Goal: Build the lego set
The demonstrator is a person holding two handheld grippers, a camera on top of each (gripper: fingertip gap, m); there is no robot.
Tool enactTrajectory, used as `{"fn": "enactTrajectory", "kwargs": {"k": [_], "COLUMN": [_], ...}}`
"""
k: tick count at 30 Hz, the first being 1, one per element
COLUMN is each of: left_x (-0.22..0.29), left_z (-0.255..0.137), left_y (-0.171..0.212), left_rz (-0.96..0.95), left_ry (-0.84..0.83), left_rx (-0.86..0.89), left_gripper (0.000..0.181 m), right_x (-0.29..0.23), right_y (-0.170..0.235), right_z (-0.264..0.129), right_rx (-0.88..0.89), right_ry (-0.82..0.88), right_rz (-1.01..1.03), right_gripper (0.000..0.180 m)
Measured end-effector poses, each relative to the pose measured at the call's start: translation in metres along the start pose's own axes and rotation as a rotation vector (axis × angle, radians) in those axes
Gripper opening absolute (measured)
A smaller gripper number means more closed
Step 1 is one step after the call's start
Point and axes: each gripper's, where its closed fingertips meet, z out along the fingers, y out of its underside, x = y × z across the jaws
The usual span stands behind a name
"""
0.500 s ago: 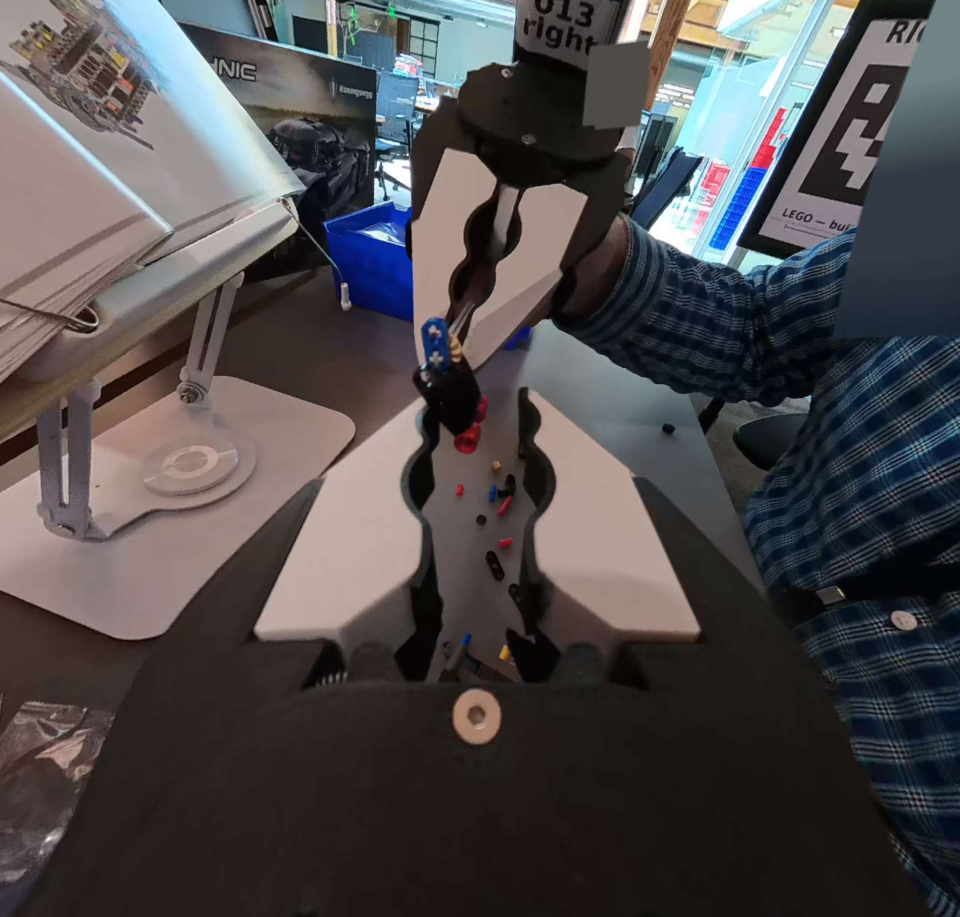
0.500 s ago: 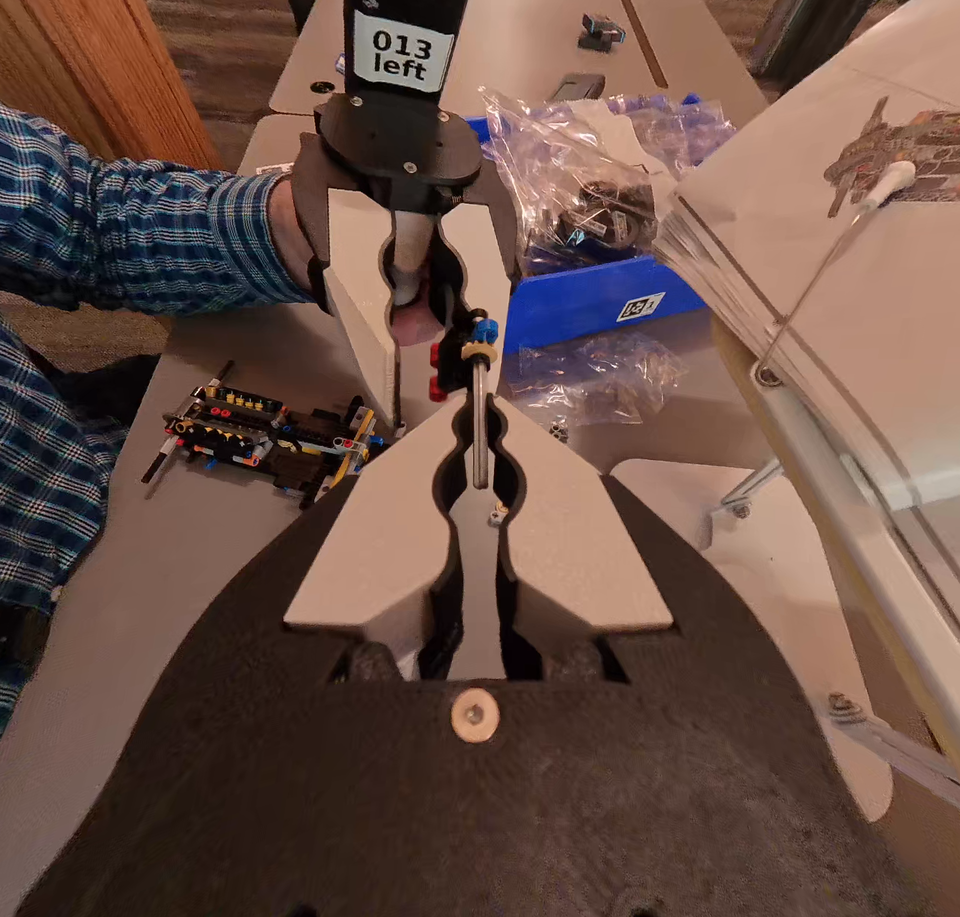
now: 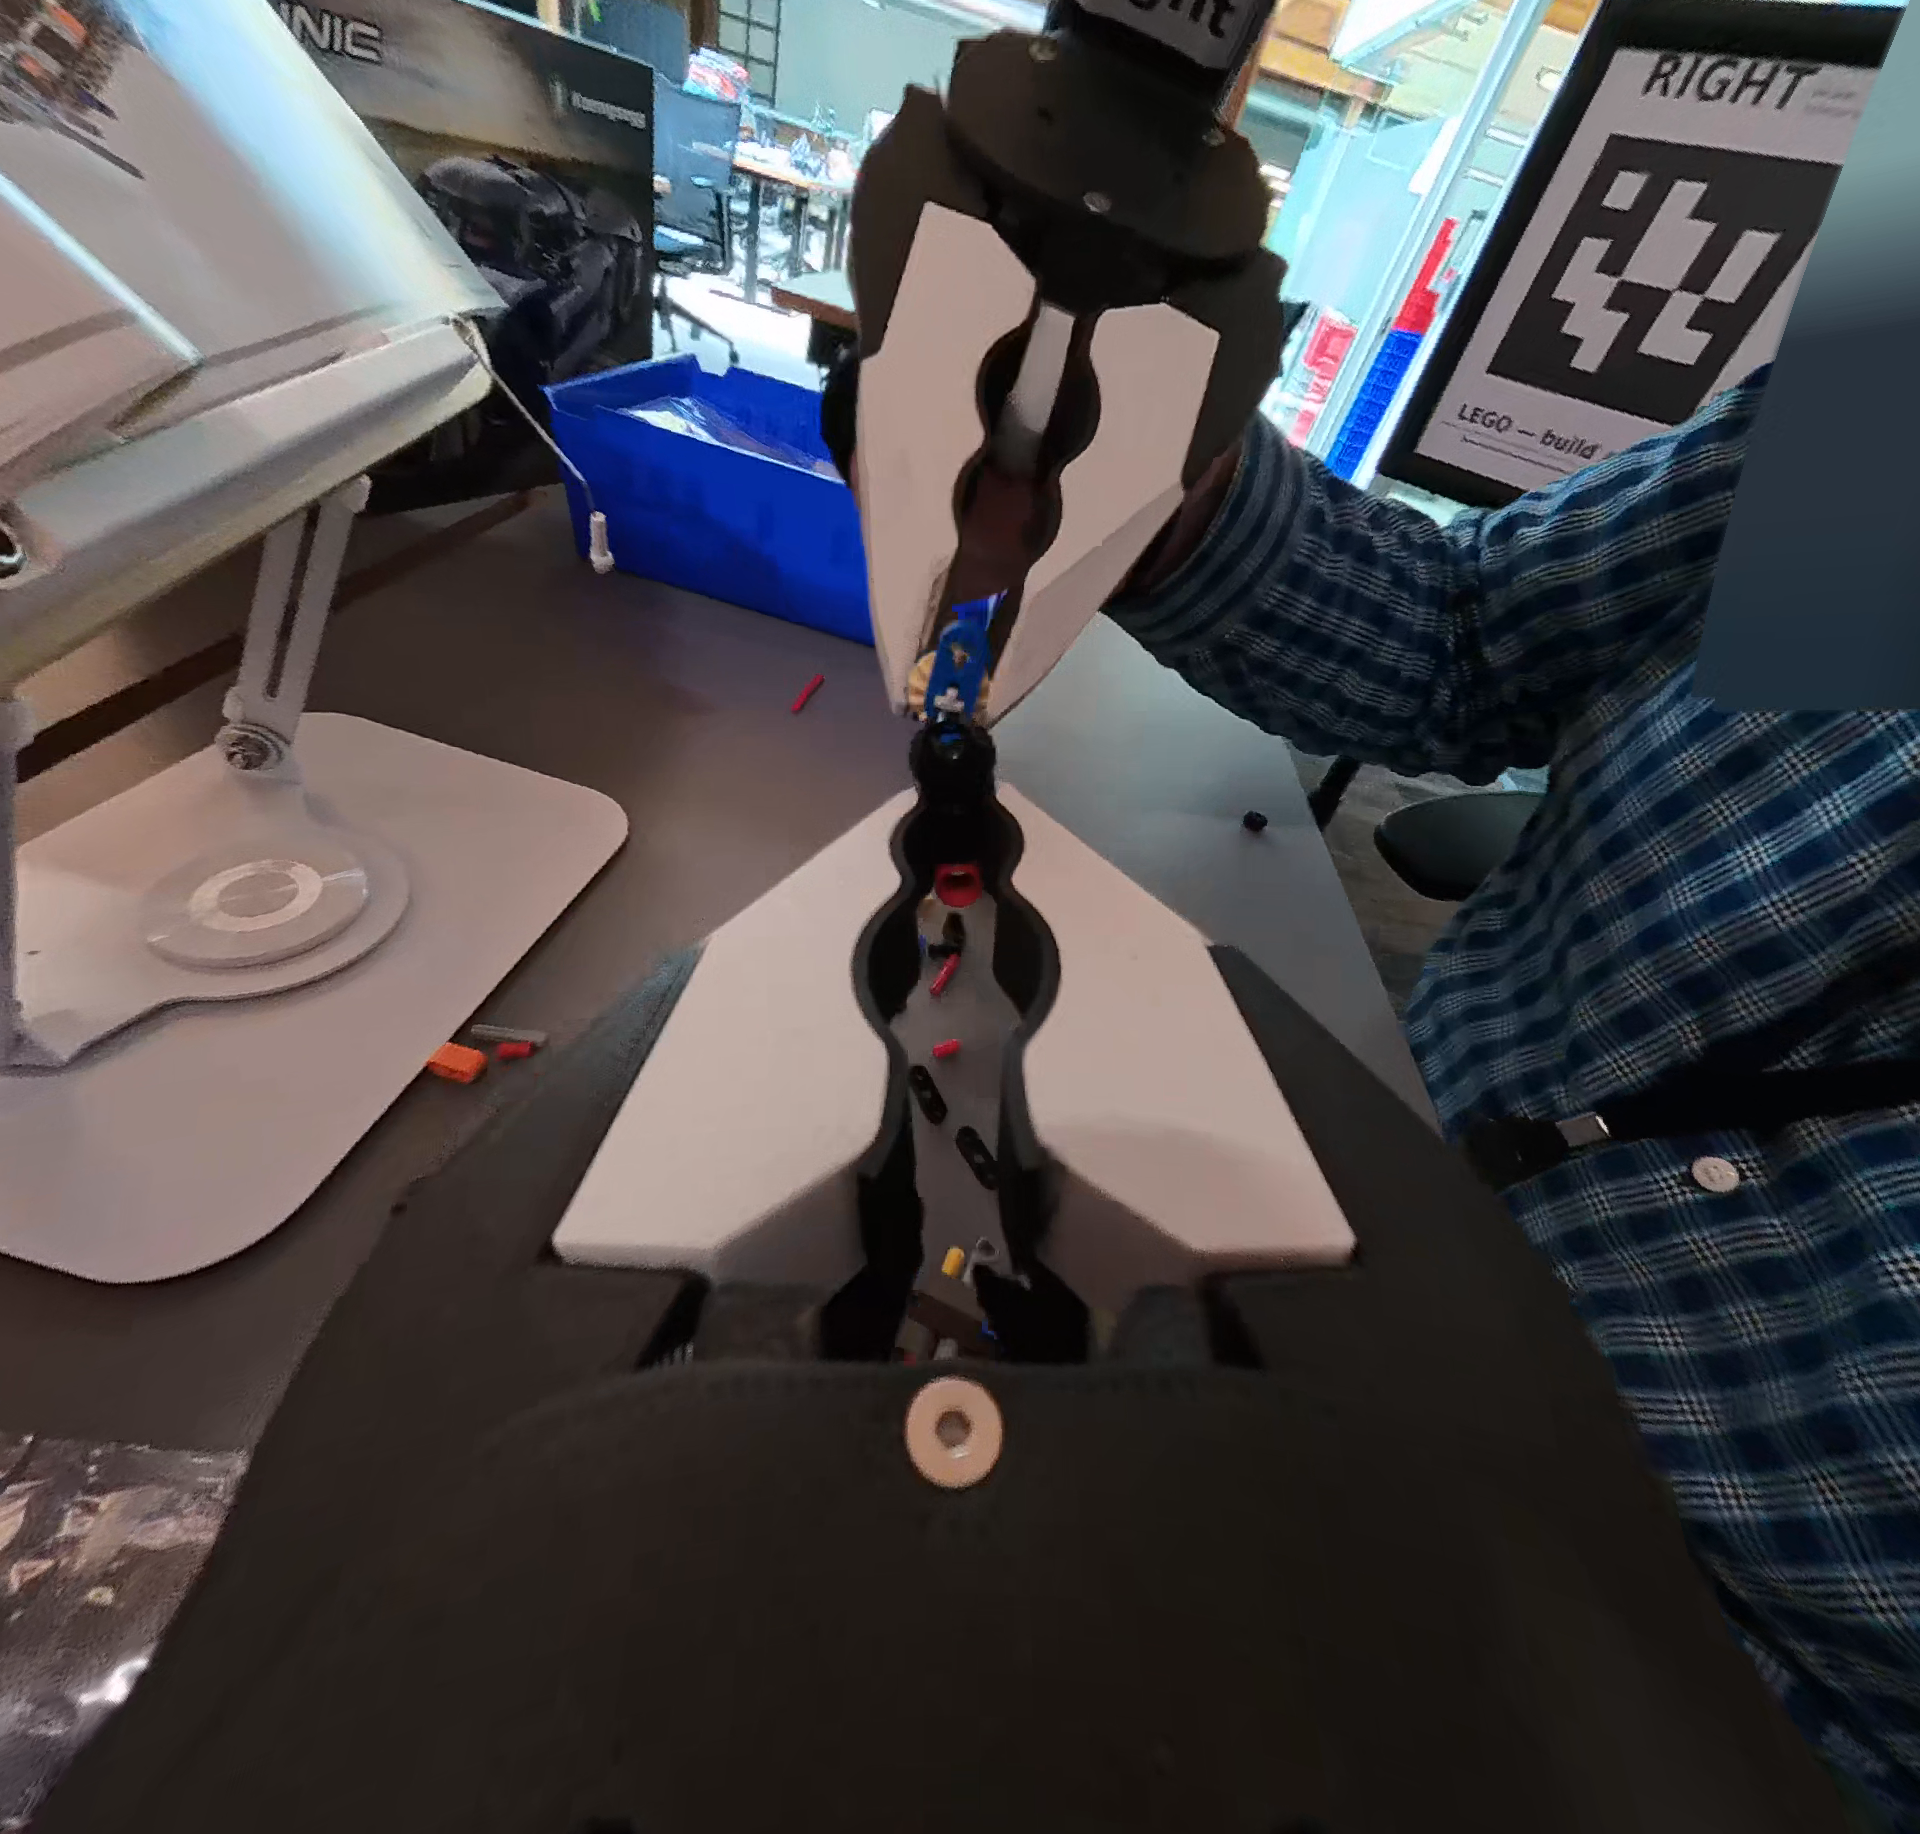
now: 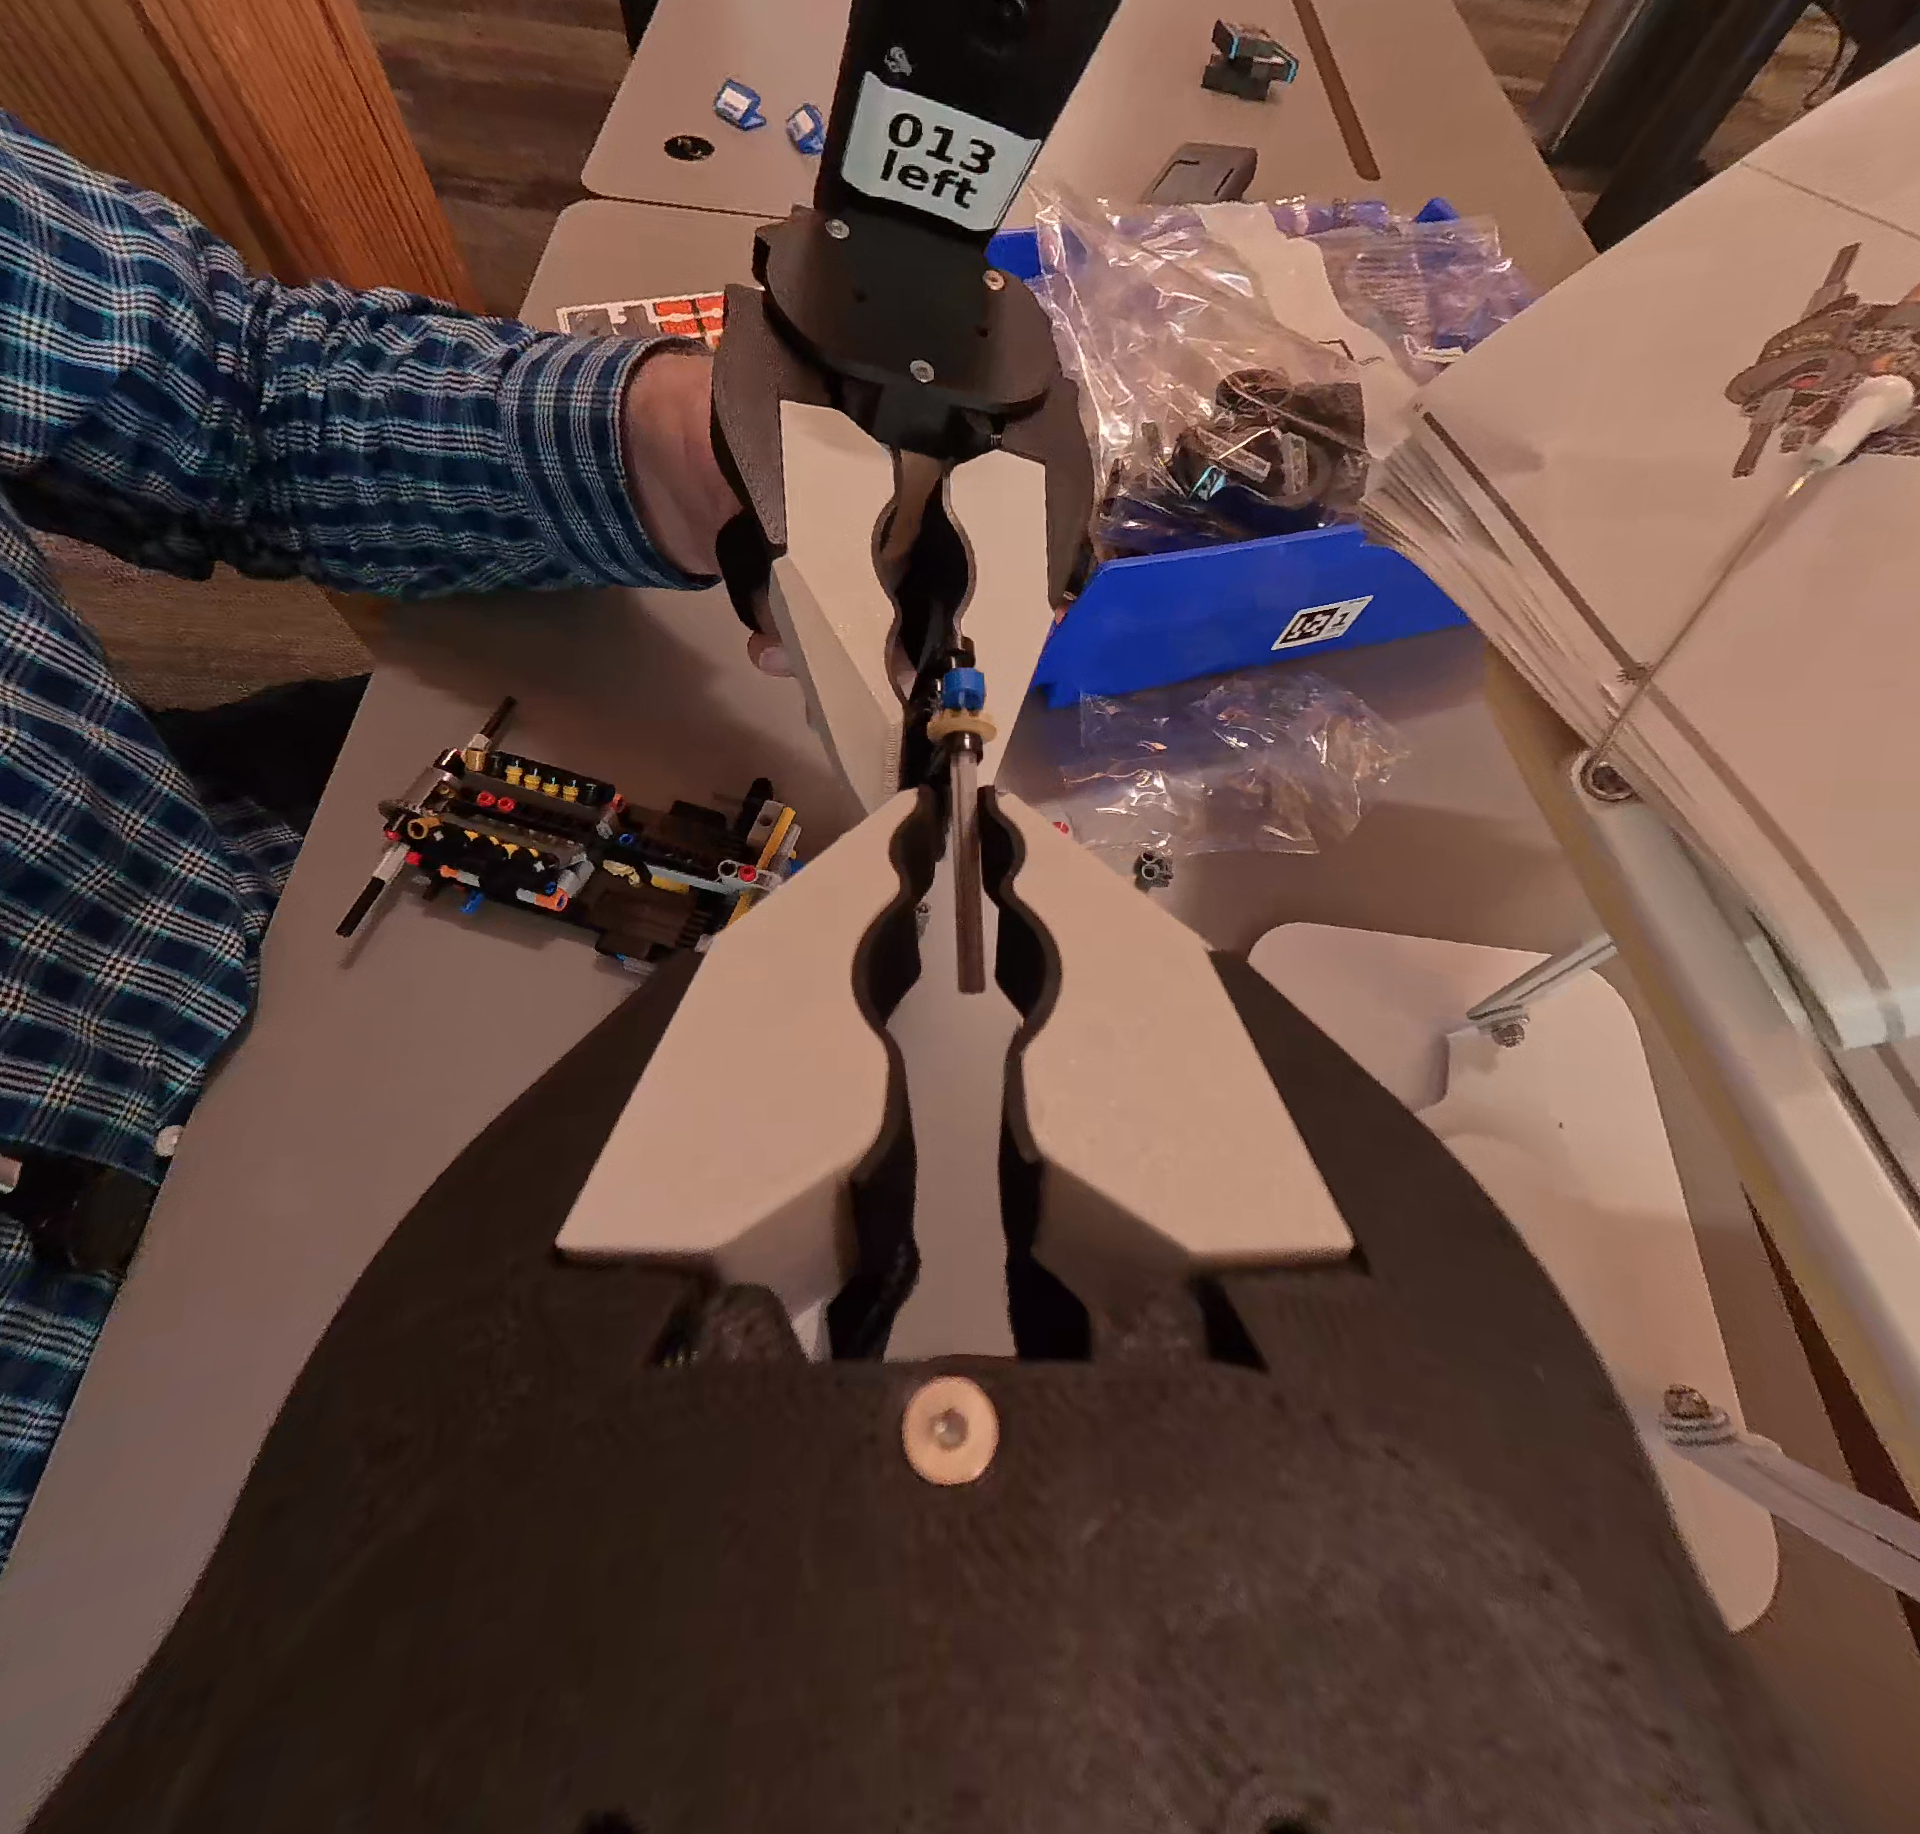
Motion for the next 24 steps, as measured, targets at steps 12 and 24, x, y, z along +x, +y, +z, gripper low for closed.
{"fn": "enactTrajectory", "kwargs": {"k": [12, 24], "left_x": [0.013, 0.000], "left_z": [-0.015, -0.057], "left_y": [0.025, 0.131], "left_rz": [-0.012, 0.220], "left_ry": [0.038, -0.084], "left_rx": [-0.115, -0.653], "left_gripper": [0.043, 0.040], "right_x": [-0.023, -0.076], "right_y": [0.010, 0.062], "right_z": [0.001, 0.029], "right_rx": [0.049, 0.012], "right_ry": [0.051, 0.065], "right_rz": [0.123, 0.295], "right_gripper": [0.000, 0.001]}}
